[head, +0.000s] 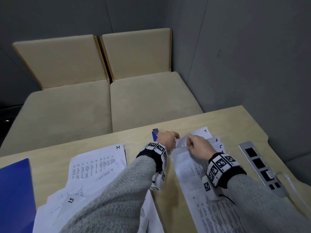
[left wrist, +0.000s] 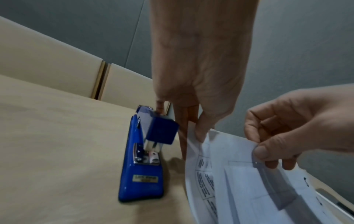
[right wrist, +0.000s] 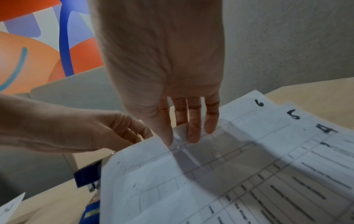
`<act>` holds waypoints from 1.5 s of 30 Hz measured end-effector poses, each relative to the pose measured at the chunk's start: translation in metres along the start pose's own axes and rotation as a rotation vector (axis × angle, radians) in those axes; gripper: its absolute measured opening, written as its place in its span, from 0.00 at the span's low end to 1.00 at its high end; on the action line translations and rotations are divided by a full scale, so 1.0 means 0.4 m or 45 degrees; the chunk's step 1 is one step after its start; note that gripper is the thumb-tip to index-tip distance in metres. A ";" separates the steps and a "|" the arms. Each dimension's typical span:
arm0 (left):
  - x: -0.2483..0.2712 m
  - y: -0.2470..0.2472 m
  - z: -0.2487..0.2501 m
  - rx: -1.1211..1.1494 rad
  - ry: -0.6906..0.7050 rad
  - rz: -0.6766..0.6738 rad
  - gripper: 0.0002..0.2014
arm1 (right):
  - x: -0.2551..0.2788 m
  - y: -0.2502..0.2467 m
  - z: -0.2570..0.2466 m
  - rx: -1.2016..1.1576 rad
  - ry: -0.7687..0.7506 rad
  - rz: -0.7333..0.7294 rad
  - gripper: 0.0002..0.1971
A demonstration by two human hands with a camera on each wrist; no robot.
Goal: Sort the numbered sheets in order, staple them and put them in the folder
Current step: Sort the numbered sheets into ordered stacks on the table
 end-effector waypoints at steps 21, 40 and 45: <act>0.588 0.152 -0.462 0.203 -0.552 0.526 0.13 | 0.284 0.384 -0.282 -0.310 0.049 -0.427 0.13; 0.775 0.181 -0.500 0.848 -0.283 0.252 0.11 | 0.370 0.459 -0.402 -0.697 0.125 -0.133 0.20; 0.763 0.190 -0.531 0.689 -0.330 0.159 0.16 | 0.377 0.446 -0.413 -0.700 0.104 0.078 0.26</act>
Point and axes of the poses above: each hand's wrist, its own x-axis away from the middle knuckle, its own y-axis out of the palm, z = x × y, the point moved 2 cm from there along -x, towards the middle knuckle, and after that the axes turned 5 degrees about -x, right-handed, at the moved point
